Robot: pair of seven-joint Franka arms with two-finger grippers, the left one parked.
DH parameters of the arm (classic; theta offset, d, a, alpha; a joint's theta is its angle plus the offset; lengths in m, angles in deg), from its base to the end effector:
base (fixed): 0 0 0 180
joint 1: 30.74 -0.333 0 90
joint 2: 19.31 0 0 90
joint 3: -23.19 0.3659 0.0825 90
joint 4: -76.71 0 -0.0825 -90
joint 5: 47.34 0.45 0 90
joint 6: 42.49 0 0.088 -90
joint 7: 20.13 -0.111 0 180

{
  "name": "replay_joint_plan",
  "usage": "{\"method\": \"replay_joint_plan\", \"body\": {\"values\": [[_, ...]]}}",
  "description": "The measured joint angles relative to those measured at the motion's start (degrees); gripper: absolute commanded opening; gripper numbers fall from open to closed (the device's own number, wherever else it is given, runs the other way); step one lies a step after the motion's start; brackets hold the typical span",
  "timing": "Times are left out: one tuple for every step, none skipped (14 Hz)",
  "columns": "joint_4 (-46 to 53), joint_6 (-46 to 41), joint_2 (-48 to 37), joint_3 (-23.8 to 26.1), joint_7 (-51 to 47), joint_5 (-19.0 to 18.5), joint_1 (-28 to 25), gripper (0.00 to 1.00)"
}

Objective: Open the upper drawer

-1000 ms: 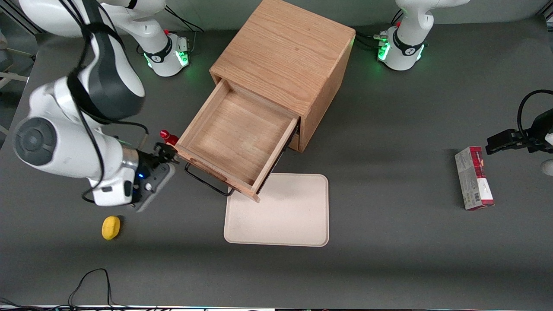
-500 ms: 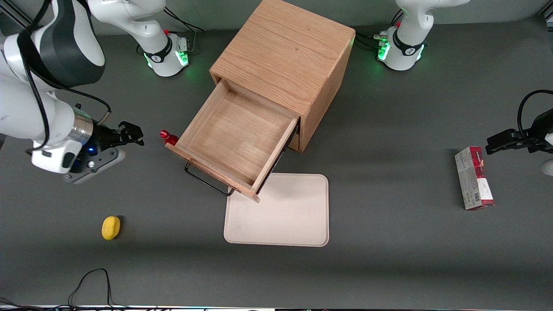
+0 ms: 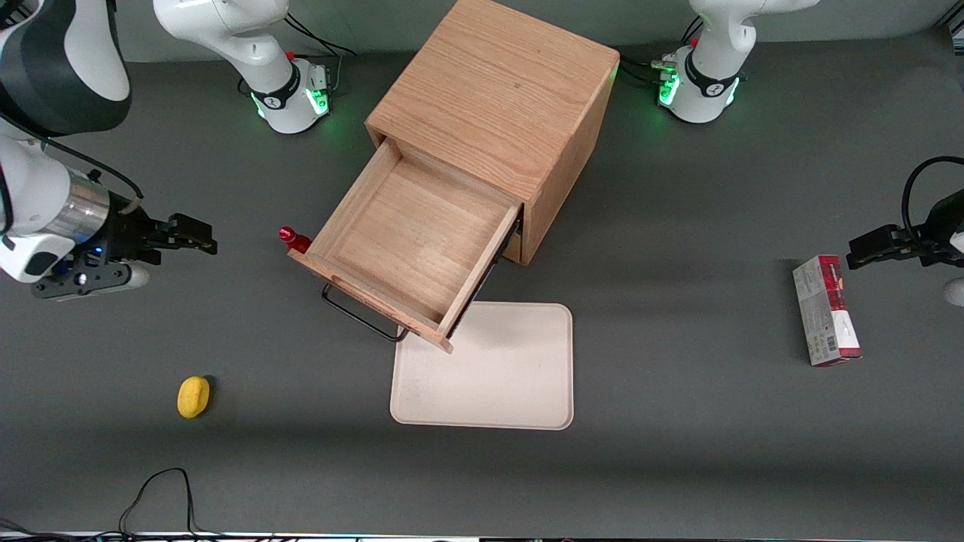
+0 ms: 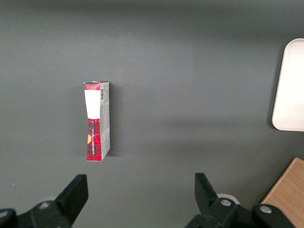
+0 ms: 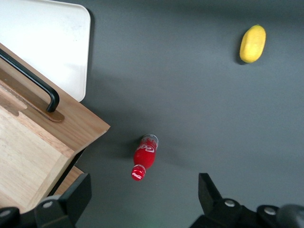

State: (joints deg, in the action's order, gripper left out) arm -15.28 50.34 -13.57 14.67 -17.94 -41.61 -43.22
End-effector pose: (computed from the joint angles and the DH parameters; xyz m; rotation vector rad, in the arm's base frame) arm 0.6511 0.0601 0.5930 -3.0517 -0.1501 0.1309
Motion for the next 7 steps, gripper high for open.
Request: {"method": "replay_joint_plan", "body": {"values": [[-1.25, 1.09, -1.09, -0.2, 0.03, 0.0, 0.0, 1.0], [-2.68, 1.91, -2.15, -0.27, 0.03, 0.0, 0.0, 1.0], [-4.04, 2.19, -3.02, -0.3, 0.05, 0.0, 0.0, 1.0], [-5.23, 2.55, -3.66, -0.32, 0.07, 0.0, 0.0, 1.0], [-6.08, 2.75, -4.09, -0.38, 0.07, 0.0, -0.01, 1.0], [-6.51, 2.76, -4.3, -0.68, 0.08, 0.0, -0.25, 1.0], [-6.64, 2.75, -4.43, -1.91, 0.09, 0.0, -1.47, 1.0]]}}
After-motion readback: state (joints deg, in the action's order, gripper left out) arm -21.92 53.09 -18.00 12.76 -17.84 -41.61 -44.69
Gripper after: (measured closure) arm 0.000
